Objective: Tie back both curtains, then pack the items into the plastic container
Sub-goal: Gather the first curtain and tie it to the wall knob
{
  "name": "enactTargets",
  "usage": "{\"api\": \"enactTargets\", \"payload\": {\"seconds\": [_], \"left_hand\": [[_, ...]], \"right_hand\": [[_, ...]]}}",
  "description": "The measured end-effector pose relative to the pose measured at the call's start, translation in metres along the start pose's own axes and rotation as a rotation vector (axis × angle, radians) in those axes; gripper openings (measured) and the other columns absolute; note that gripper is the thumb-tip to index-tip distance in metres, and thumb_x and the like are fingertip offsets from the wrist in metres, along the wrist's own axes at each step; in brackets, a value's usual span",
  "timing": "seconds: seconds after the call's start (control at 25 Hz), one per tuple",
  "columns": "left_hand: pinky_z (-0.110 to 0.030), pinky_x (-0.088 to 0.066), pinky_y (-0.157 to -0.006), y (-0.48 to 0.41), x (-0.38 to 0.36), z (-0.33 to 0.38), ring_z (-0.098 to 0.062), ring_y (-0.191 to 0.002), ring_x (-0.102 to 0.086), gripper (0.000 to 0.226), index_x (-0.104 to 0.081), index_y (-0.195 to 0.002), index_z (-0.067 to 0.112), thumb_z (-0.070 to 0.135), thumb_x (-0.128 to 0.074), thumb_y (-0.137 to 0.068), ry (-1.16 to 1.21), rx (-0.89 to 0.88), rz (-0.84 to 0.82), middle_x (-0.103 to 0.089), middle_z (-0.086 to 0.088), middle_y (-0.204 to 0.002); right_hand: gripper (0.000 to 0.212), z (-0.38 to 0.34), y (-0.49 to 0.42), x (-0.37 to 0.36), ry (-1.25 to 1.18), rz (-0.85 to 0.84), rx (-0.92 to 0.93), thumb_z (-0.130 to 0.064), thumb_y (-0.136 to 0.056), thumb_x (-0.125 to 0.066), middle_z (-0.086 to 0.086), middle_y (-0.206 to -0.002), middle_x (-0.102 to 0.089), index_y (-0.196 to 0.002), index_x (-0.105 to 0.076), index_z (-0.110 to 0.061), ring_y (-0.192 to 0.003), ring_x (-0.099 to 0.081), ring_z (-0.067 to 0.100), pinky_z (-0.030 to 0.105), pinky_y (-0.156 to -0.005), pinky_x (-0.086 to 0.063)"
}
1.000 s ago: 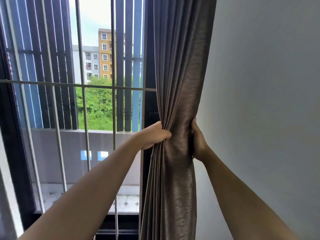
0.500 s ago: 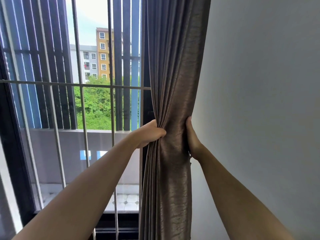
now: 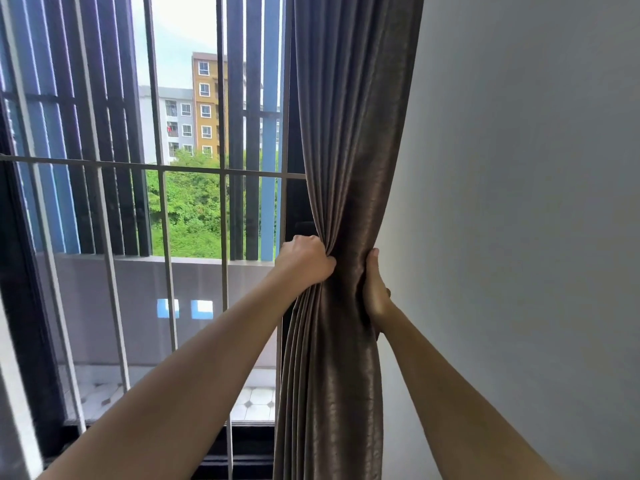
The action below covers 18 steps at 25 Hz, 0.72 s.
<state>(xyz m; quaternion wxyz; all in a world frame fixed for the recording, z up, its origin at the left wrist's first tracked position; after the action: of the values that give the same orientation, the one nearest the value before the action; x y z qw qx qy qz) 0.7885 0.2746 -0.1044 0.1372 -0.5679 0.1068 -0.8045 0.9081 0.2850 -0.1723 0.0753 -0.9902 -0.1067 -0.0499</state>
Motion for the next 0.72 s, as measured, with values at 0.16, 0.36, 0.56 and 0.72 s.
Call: {"api": "enactTargets", "payload": {"seconds": [0.16,0.36,0.56,0.72], "left_hand": [[-0.034,-0.050,-0.077,-0.005,-0.001,0.003,-0.037,-0.097,-0.060,0.029,-0.054,-0.101,0.003,0.028,-0.047,-0.090,-0.069,-0.004,-0.039,-0.055,-0.015,-0.093],[-0.037,-0.055,-0.082,-0.002,0.002,0.014,-0.035,-0.085,-0.065,0.023,-0.055,-0.095,0.003,0.025,-0.049,-0.092,-0.064,-0.069,-0.098,-0.063,-0.016,-0.099],[-0.027,-0.054,-0.052,-0.008,-0.002,0.014,-0.033,-0.067,-0.070,0.024,-0.044,-0.070,0.009,0.019,-0.054,-0.089,0.097,-0.037,-0.178,-0.052,-0.008,-0.072],[-0.042,-0.060,-0.069,-0.007,-0.011,0.023,-0.034,-0.079,-0.071,0.027,-0.058,-0.106,-0.001,0.010,-0.060,-0.081,0.400,-0.066,-0.296,-0.064,-0.019,-0.103]], "right_hand": [[0.059,0.010,0.005,0.001,0.317,0.153,0.000,-0.047,-0.098,0.002,0.011,-0.146,-0.037,-0.144,-0.027,-0.024,-0.136,-0.033,0.031,0.047,-0.115,-0.017],[0.048,0.017,0.002,-0.011,0.055,0.040,0.092,-0.039,-0.101,-0.001,-0.009,-0.106,-0.058,-0.120,-0.043,-0.026,-0.089,-0.055,0.001,0.008,-0.086,-0.036],[0.038,0.023,0.005,-0.021,-0.170,-0.140,0.185,-0.024,-0.103,-0.011,-0.001,-0.102,-0.056,-0.115,-0.046,-0.016,-0.085,-0.061,-0.007,0.009,-0.078,-0.045],[0.052,0.029,0.006,-0.019,-0.199,-0.067,0.283,-0.042,-0.094,-0.043,0.000,-0.115,-0.057,-0.136,-0.037,-0.011,-0.105,-0.059,0.005,0.016,-0.087,-0.049]]}}
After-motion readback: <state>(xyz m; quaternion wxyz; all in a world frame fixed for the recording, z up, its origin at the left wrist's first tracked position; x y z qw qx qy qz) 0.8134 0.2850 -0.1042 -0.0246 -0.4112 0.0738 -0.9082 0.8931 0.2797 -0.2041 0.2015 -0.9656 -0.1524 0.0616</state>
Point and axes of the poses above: each hand's wrist, its own y-axis away from the middle knuckle, its own x-axis out of the back of the hand, z = x × y, the point moved 9 cm from there along -y, towards the middle knuckle
